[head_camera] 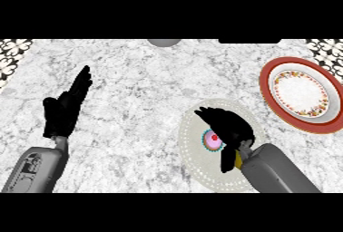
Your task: Pick the cupcake from the placemat and place it in the plate
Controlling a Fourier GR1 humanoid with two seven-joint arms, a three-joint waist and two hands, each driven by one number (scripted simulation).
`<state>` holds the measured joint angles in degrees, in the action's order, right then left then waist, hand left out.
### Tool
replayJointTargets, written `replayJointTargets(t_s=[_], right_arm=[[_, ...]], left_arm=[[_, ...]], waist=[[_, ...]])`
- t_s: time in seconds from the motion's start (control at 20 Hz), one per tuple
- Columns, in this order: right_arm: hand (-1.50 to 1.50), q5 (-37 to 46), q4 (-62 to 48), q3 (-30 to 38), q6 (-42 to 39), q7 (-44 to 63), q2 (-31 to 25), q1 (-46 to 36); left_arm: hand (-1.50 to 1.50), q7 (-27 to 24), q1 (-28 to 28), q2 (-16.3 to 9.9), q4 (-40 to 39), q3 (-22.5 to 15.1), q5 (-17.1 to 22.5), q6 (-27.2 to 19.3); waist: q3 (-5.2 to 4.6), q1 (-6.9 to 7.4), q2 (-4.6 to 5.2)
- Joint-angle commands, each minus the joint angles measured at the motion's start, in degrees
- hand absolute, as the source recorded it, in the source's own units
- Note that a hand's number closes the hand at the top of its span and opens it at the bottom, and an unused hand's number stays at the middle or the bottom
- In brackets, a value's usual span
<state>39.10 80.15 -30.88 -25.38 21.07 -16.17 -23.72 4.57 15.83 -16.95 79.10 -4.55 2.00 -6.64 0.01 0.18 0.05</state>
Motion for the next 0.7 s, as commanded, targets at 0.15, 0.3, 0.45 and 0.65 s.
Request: replayJointTargets(t_s=[0.15,0.3,0.45,0.65], right_arm=[[-1.50,5.95,-6.27,1.89,1.42,-4.68,3.01,2.14],[-1.50,6.94,-4.48,5.25,-3.10,-4.43,2.85,0.68],[1.50,9.37,-7.37,4.81,2.43,-7.24,5.57,-1.46],[1.50,12.76,-9.77,6.95,5.06,-12.61,4.49,0.43]], left_arm=[[0.00,3.77,0.04,1.57,3.34,1.35,-1.62,1.11],[0.00,0.68,1.20,3.58,-0.69,1.50,-4.06,1.23],[0.00,1.60,-2.74,1.21,4.83,2.81,-2.81,2.94],[0.00,1.89,-1.37,6.55,1.90,0.83,-6.34,-0.05]], waist=[[0.00,-0.09,-0.06],[-0.01,-0.23,-0.06],[0.00,0.11,-0.08],[0.00,-0.11,-0.05]])
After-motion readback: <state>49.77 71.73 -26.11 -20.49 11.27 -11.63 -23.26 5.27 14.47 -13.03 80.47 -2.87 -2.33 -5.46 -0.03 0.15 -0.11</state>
